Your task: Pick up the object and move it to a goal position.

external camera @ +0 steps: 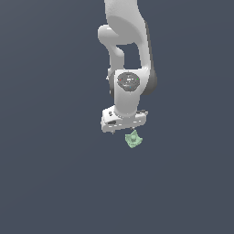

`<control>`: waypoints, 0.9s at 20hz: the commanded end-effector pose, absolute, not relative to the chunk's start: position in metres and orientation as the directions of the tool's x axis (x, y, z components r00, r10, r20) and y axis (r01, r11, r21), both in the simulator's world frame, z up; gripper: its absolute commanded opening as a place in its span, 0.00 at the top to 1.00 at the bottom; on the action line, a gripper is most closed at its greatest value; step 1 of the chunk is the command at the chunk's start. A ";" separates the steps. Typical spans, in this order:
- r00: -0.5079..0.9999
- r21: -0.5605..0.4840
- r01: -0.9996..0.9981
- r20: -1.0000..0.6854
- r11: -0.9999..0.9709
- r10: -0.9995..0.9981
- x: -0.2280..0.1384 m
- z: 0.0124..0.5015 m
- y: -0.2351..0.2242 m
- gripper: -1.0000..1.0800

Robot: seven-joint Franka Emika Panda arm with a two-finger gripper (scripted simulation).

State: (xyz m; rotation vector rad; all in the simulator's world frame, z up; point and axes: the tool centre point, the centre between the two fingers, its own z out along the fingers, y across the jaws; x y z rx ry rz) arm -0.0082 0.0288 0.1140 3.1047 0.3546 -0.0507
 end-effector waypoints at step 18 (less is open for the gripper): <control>0.884 0.000 0.467 -0.001 -0.884 0.467 0.001 0.086 0.086 0.04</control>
